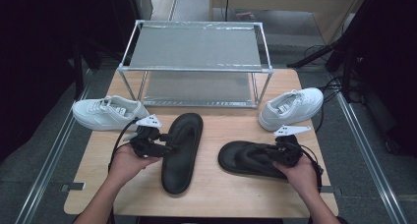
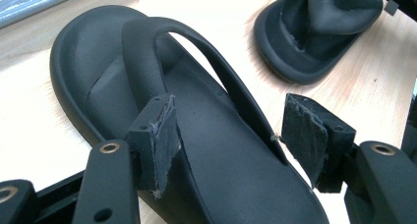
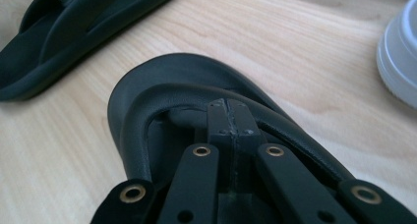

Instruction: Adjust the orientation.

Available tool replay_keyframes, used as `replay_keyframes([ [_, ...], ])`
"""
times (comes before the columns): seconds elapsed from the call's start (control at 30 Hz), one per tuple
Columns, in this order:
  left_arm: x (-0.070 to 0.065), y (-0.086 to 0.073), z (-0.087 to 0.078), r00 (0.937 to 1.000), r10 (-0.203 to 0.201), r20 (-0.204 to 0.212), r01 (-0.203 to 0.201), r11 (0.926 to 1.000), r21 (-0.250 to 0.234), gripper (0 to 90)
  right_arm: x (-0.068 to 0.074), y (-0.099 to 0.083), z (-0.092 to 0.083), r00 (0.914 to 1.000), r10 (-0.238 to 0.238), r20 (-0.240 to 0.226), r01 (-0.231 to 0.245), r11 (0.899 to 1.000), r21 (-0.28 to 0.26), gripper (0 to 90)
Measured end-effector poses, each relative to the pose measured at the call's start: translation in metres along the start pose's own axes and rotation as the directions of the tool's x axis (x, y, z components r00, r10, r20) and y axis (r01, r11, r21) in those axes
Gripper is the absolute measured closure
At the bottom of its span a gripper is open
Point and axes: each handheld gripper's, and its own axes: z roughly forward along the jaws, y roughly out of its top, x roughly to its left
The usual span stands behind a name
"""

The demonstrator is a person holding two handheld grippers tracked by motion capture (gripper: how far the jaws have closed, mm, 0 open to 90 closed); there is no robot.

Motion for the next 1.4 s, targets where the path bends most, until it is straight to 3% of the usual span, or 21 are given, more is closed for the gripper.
replay_keyframes([
  [0.37,0.002,0.000,-0.001,1.0000,0.000,-0.002,0.000,1.0000,-0.006,38.3,0.001,0.016,0.016,0.9995,-0.030,-0.001,0.030,1.000,-0.008,90.0],
  [0.53,0.002,0.000,-0.001,1.0000,-0.003,-0.001,0.003,0.9999,-0.012,38.2,0.004,0.014,0.002,0.9990,-0.039,-0.020,0.038,0.998,-0.055,85.9],
  [0.9,0.002,0.005,0.002,0.9999,0.009,0.006,-0.009,0.9999,-0.012,38.3,0.014,0.001,-0.022,0.9935,-0.094,-0.064,0.088,0.991,-0.097,70.3],
  [1.17,0.003,0.011,0.008,0.9995,0.022,0.022,-0.022,0.9998,-0.005,38.4,0.016,-0.009,-0.017,0.9908,-0.101,-0.090,0.097,0.994,-0.047,65.0],
  [1.4,0.003,0.011,0.007,0.9996,0.018,0.022,-0.018,0.9998,-0.005,38.4,0.017,-0.013,-0.001,0.9858,-0.126,-0.111,0.132,0.990,0.047,63.1],
])
